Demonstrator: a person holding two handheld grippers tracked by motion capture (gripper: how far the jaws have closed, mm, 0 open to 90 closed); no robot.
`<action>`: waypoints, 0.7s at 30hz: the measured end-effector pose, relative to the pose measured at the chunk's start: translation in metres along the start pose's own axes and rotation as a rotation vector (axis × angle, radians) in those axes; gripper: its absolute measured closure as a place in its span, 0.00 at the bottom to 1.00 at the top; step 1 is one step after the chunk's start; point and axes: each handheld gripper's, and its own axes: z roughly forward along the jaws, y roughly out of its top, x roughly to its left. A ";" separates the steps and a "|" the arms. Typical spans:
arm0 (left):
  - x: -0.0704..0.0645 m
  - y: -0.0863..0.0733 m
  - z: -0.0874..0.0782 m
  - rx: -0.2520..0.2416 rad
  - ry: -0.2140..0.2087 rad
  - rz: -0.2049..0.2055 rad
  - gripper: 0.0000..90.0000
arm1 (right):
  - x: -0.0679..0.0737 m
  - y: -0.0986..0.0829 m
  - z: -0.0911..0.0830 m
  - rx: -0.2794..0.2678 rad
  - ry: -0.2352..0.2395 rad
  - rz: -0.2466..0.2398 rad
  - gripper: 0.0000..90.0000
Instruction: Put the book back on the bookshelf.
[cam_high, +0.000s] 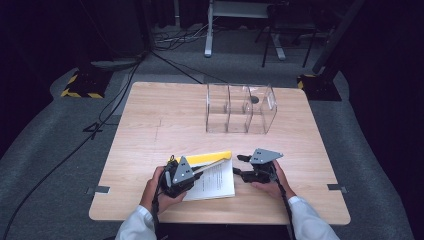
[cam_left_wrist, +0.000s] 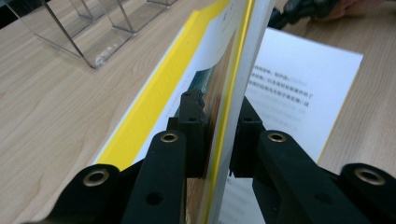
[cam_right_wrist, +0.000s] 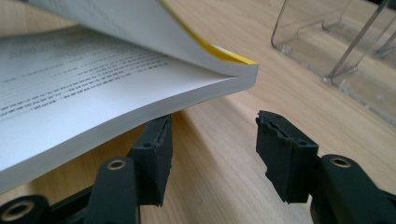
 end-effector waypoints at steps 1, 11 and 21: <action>-0.003 -0.002 0.000 0.009 -0.001 -0.003 0.86 | 0.001 0.002 -0.001 -0.011 -0.001 0.003 0.52; -0.012 -0.016 0.005 -0.013 -0.005 -0.044 0.84 | 0.014 0.016 0.004 -0.042 0.076 0.024 0.51; -0.006 0.010 0.016 -0.082 -0.095 -0.059 0.84 | 0.005 0.028 -0.018 -0.160 -0.008 0.081 0.56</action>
